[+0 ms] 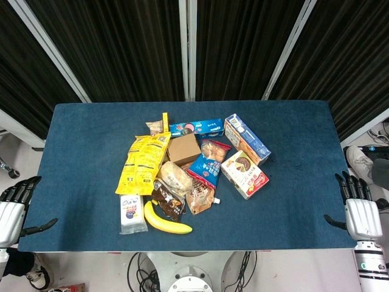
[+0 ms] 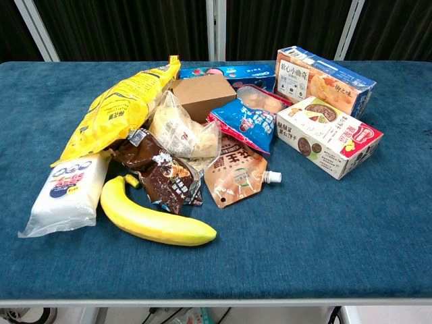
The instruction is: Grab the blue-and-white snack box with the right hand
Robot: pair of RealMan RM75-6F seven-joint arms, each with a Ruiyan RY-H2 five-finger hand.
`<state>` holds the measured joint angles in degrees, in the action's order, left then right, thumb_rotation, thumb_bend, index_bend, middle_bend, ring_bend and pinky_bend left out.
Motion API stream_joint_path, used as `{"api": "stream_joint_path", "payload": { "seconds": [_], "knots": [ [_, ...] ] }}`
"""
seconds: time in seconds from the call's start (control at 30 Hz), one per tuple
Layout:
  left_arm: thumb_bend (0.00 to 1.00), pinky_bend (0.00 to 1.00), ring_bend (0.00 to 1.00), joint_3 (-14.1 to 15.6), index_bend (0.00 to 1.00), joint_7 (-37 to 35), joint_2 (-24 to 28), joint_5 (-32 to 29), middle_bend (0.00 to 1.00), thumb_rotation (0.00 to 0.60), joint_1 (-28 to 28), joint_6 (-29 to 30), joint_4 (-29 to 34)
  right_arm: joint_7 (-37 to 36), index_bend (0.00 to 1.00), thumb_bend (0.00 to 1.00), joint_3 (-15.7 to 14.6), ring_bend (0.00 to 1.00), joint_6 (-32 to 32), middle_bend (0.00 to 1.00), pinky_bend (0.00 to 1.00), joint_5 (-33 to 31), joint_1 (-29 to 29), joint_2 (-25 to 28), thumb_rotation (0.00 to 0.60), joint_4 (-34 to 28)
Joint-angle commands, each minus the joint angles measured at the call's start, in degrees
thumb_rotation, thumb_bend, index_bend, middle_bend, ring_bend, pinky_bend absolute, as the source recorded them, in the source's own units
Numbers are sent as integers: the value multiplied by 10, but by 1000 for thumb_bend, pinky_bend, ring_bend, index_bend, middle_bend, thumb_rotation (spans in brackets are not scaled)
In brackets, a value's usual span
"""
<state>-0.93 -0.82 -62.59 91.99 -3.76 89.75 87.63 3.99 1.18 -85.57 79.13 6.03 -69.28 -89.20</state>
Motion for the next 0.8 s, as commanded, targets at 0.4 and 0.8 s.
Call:
{"api": "stream_joint_path", "payload": {
  "seconds": [0.4, 0.8],
  "knots": [
    [0, 241, 119, 3, 84, 12, 0, 5, 102, 400, 0, 1, 10, -18, 0, 0, 13, 0, 22, 0, 0, 2, -1, 1, 600, -2],
    [0, 241, 119, 5, 88, 0, 5, 6, 102, 402, -1, 0, 8, 12, 0, 0, 117, 0, 174, 0, 0, -94, 129, 21, 600, -94]
  ]
}}
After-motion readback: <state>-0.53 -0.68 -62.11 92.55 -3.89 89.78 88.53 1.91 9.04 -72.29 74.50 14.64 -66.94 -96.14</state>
